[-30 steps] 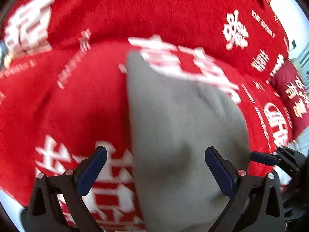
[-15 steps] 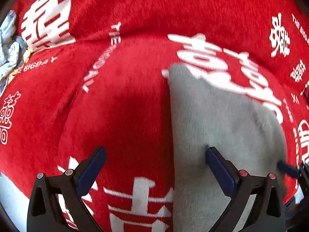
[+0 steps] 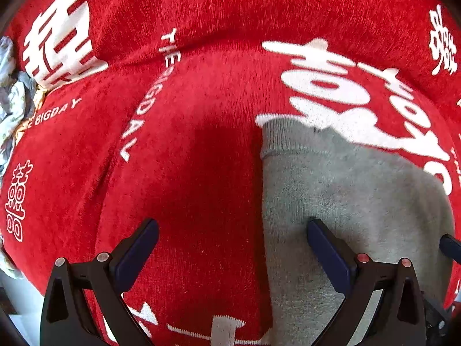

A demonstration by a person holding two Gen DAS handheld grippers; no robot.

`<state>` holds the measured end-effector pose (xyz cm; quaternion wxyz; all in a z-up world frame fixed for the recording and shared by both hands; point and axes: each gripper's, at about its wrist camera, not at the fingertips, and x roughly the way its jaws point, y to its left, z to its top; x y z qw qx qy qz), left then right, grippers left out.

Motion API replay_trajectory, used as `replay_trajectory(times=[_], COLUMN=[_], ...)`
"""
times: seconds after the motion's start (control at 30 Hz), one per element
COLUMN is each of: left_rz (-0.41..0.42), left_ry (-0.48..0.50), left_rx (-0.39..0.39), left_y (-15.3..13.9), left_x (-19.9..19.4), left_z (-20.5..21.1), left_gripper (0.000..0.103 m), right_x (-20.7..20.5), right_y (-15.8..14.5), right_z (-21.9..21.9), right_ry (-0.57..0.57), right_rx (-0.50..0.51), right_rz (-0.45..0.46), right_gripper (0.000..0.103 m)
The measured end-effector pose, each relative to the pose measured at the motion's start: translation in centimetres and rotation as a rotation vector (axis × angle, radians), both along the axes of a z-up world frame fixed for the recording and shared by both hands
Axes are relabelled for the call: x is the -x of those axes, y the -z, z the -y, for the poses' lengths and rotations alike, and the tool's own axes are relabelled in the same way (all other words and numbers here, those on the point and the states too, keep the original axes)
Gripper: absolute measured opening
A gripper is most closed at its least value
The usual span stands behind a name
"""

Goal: Fold small clothes

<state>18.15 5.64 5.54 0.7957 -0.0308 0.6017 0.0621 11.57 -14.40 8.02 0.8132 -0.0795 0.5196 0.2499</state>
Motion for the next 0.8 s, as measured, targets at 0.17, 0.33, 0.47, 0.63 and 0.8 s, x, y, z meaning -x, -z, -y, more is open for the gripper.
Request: replay_trajectory(times=[0.17,0.33,0.47,0.63,0.8], left_rz=[0.042,0.001,-0.009,0.014,0.065], left_ry=[0.029,0.036,0.025,0.049,0.051], left_rx=[0.032,0.006,0.028,0.004,0.077], left_y=[-0.6,1.2,1.2,-0.6,-2.9], left_x=[-0.7,-1.8,-2.1,-1.3,1.4], left_z=[1.3,2.2,1.8,2.2,1.9], left_gripper=[0.103,0.103,0.103,0.103,0.103], right_x=[-1.2,-3.6,-3.7,-2.5,-0.1], right_y=[-1.2,1.8,2.1,0.7,-1.5], right_z=[-0.7,-1.5,-1.2,-1.3,-1.4], right_ry=[-0.001,0.025,0.030,0.042,0.025], right_rx=[-0.024,0.042,0.020,0.042,-0.013], right_rz=[0.034,-0.041,-0.032,-0.005,0.047], right_gripper=[0.072,0.072,0.073,0.073,0.073])
